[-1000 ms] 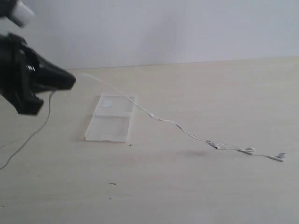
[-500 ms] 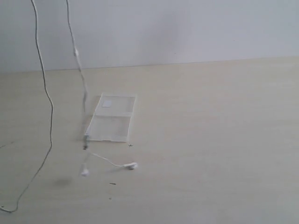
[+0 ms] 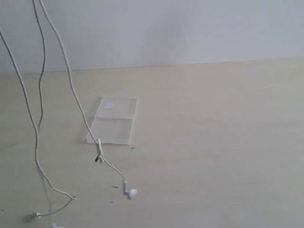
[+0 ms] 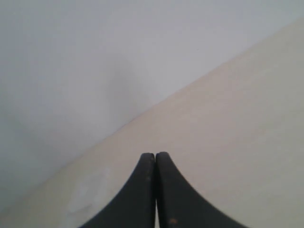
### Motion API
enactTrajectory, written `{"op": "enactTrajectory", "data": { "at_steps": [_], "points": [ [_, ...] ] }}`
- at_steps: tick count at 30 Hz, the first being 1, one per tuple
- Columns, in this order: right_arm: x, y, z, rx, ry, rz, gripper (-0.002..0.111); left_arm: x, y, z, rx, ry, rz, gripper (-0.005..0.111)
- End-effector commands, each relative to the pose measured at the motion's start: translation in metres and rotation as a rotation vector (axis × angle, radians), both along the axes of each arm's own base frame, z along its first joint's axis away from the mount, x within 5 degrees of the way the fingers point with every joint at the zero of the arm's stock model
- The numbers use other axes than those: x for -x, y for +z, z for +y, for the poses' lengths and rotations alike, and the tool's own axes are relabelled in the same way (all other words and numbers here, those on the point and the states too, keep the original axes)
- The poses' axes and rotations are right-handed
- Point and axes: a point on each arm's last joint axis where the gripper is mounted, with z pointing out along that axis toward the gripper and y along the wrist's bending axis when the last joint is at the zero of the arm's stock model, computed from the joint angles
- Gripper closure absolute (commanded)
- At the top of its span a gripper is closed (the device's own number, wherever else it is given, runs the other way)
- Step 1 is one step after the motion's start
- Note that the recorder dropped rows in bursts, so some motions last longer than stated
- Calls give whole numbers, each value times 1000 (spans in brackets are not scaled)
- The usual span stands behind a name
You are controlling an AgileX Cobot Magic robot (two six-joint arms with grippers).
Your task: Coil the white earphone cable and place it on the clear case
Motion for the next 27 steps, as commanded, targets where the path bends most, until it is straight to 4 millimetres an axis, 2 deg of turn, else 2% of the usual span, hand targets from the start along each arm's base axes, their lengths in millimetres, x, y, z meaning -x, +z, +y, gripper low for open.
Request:
{"op": "enactTrajectory", "data": {
  "at_steps": [1, 2, 4, 5, 6, 7, 9, 12, 15, 18, 20, 23, 27],
  "points": [
    [0, 10, 0, -311, -22, -94, 108, 11, 2, 3, -63, 4, 63, 107],
    [0, 11, 0, -275, -20, -101, 108, 10, 1, 3, -73, 4, 78, 107],
    [4, 32, 0, -201, -6, -156, 108, 4, -5, 2, -104, 0, 123, 107],
    [8, 49, 0, -151, 1, -205, 108, -2, -7, 1, -108, -3, 143, 107],
    [10, 56, 0, -125, 3, -228, 108, -4, -6, 0, -106, -2, 143, 107],
    [14, 72, -1, -55, 4, -285, 108, -6, 0, -1, -91, -13, 129, 107],
    [18, 86, -1, -26, 5, -327, 108, -2, 16, -2, -54, -25, 84, 107],
    [13, 98, 1, -155, 23, -301, 108, 8, 38, -1, -17, -34, 9, 107],
    [10, 109, 1, -113, 21, -308, 108, 17, 50, 0, 5, -38, -29, 107],
    [4, 128, 5, 49, 51, -269, 108, 21, 53, 0, 11, -40, -44, 107],
    [-1, 139, 8, 94, 85, -241, 108, 22, 54, 0, 20, -51, -41, 107],
    [-12, 151, 18, 162, 194, -187, 108, 23, 55, -1, 41, -70, -43, 107],
    [-27, 162, 42, 292, 461, -208, 108, 29, 61, -1, 56, -81, -63, 107]
  ]
}}
